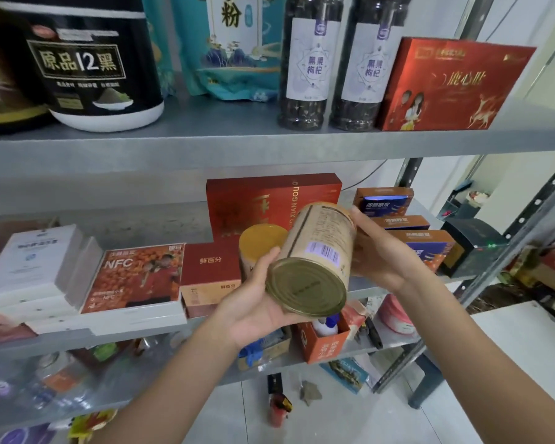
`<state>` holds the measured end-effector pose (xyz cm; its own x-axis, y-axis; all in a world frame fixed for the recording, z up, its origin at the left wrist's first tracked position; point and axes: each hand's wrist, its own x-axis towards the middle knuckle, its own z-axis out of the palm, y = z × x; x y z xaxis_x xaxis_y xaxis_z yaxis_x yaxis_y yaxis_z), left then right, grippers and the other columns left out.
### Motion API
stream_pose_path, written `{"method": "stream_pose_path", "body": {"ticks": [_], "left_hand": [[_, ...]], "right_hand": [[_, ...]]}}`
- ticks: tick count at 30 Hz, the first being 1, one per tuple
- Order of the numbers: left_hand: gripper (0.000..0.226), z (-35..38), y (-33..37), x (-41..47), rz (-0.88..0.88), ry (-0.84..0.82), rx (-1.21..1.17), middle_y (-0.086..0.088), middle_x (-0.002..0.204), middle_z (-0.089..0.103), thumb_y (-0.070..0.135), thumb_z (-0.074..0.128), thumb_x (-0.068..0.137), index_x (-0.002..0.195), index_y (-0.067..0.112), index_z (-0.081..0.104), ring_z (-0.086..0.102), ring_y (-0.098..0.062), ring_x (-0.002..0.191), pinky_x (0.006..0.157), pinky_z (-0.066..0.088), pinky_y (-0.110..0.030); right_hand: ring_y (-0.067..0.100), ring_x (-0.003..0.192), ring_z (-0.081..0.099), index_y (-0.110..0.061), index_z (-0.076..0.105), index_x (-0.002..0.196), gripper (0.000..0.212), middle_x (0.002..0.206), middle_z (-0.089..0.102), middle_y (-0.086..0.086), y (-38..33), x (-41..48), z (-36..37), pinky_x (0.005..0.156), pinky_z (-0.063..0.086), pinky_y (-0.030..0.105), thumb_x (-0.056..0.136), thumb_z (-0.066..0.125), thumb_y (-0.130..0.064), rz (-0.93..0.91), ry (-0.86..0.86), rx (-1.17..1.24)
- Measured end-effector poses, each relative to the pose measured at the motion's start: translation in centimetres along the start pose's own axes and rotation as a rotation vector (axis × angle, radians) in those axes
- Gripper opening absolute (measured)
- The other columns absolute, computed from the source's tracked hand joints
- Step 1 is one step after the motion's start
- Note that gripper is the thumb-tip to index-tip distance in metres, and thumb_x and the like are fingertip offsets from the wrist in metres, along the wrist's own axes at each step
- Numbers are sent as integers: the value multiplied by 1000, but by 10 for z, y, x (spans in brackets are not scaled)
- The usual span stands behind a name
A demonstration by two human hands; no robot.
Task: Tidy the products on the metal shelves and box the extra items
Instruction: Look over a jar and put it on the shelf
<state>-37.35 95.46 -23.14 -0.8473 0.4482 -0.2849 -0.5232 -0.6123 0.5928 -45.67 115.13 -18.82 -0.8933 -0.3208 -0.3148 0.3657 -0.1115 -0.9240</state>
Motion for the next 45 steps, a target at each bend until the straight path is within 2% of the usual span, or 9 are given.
{"method": "stream_pose_path", "body": {"ticks": [4, 9, 14, 20, 25, 30, 35, 38, 45], "left_hand": [[66, -5, -6, 4, -21, -51, -20, -20, 137, 56, 55, 45, 88, 141, 14, 48, 53, -36, 127, 102, 47, -54], [40, -3, 11, 3, 190, 348, 690, 6, 111, 73, 43, 55, 96, 130, 22, 56, 69, -11, 102, 89, 55, -29], [105, 16, 8, 15, 317, 484, 1069, 10, 137, 51, 64, 69, 59, 150, 35, 25, 54, -14, 121, 102, 48, -41], [40, 9, 15, 13, 252, 333, 753, 7, 103, 75, 37, 75, 82, 118, 24, 66, 71, -7, 92, 75, 57, -21], [68, 0, 17, 17, 3, 237, 275, -18, 113, 71, 45, 73, 66, 122, 9, 59, 67, -35, 107, 88, 54, -54], [70, 0, 9, 26, -17, 105, 250, -19, 125, 65, 48, 63, 75, 133, 10, 52, 61, -36, 118, 97, 48, -56], [36, 8, 19, 28, 337, 274, 1003, 9, 116, 70, 43, 49, 98, 119, 19, 66, 63, -15, 115, 87, 50, -12], [50, -18, 27, 27, 726, 576, 1722, 3, 148, 46, 40, 47, 100, 146, 20, 43, 40, -17, 138, 112, 36, -31], [72, -73, 23, 50, 439, 533, 2322, -5, 165, -6, 44, 42, 100, 156, 24, 1, -9, -21, 151, 121, -4, -36]], "right_hand": [[33, 123, 56, -7, 54, 135, 62, 133, 59, 17, 21, 0, 6, 108, 40, 51, 82, 67, -37, 70, -57, 309], [37, 112, 62, -11, 61, 123, 60, 123, 65, 18, 16, 1, 13, 99, 47, 56, 72, 81, -34, -95, 195, -22], [19, 91, 67, -28, 59, 102, 37, 101, 68, -1, 12, 8, 41, 75, 59, 38, 75, 79, -41, -203, 458, -162], [24, 102, 63, -27, 51, 133, 58, 123, 62, 3, 0, 2, 34, 84, 56, 48, 82, 73, -42, -102, 342, -239], [32, 115, 60, -29, 29, 149, 102, 138, 54, 6, 6, 1, 10, 85, 54, 58, 64, 81, -52, -20, 233, -213], [30, 99, 70, -14, 56, 127, 63, 110, 72, 12, -1, 11, -17, 73, 59, 46, 75, 76, -42, 41, -50, -128], [29, 95, 71, -14, 59, 116, 68, 104, 73, 10, 1, 24, -37, 68, 59, 37, 59, 89, -36, -215, -8, -108], [16, 91, 70, -20, 57, 108, 66, 106, 70, 2, 12, 39, -41, 68, 57, 24, 53, 91, -33, -510, 203, -423], [8, 119, 39, -5, 41, 118, 72, 129, 37, 3, 67, 91, -47, 97, 47, 33, 64, 88, -5, -835, 278, -835]]}}
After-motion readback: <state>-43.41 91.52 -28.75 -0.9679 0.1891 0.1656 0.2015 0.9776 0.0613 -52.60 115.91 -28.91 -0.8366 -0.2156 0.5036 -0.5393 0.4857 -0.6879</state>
